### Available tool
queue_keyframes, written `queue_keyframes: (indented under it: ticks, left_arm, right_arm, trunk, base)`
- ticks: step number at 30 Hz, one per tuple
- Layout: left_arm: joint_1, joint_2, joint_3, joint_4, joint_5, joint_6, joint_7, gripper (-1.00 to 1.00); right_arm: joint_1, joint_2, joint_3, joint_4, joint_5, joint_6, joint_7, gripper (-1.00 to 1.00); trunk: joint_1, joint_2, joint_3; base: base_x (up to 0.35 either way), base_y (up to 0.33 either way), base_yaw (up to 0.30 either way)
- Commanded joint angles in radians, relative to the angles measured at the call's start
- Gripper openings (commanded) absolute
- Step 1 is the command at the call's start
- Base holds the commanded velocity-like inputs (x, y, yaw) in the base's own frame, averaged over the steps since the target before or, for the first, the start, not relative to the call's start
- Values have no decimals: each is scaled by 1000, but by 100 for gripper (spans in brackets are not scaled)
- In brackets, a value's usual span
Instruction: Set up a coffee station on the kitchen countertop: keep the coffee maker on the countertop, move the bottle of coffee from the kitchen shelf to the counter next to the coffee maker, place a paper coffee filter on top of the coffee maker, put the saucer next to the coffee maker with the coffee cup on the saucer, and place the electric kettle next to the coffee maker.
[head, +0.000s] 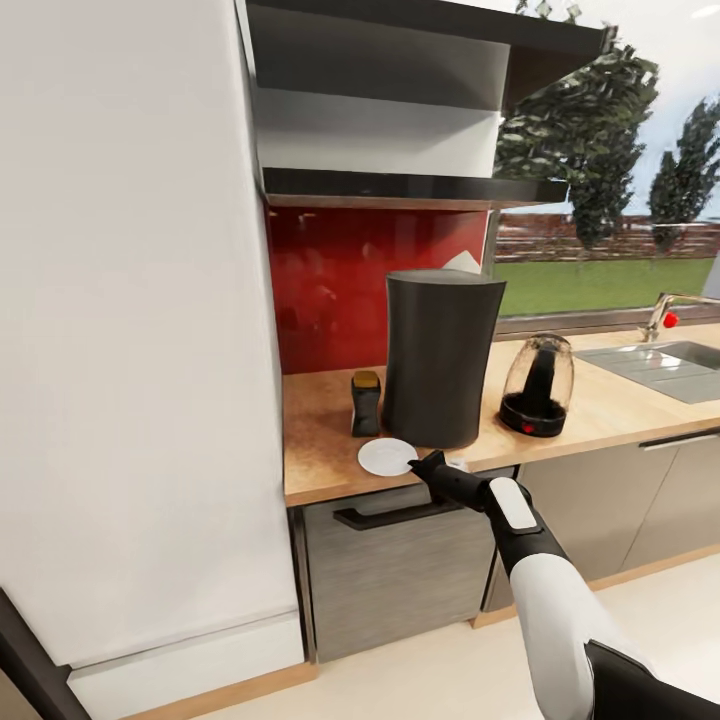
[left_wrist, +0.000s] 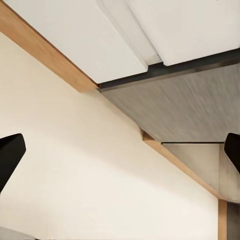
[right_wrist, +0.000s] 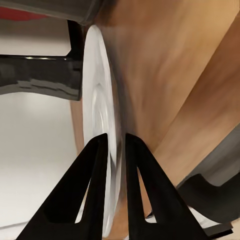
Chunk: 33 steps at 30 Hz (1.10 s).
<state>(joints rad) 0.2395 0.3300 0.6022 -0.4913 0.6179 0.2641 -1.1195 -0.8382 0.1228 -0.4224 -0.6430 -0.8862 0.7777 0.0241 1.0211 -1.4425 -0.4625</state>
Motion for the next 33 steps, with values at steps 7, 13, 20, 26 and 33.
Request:
queue_keyframes:
  ticks: [7,13,20,26,33]
  left_arm:
    - [0,0,-1,-1,6,10,-2,100]
    - [0,0,-1,-1,6,10,-2,100]
    - [0,1,-1,-1,7,10,-1,100]
    - [0,1,-1,-1,6,10,-1,100]
    - [1,1,-2,-4,6,10,0,100]
  right_arm:
    - [-1,1,-7,0,15,6,4,-100]
    - [-1,1,-7,0,15,6,4,-100]
    - [-1,1,-7,0,15,7,4,-100]
    - [-1,1,-7,0,15,6,4,-100]
    - [-1,1,-8,2,15,6,4,-100]
  trunk:
    - [0,-1,-1]
    - [0,-1,-1]
    - [0,-1,-1]
    - [0,-1,-1]
    - [0,-1,-1]
  base:
    - [68,56,0]
    - [14,11,0]
    - [1,0,0]
    - [0,0,0]
    - [0,0,0]
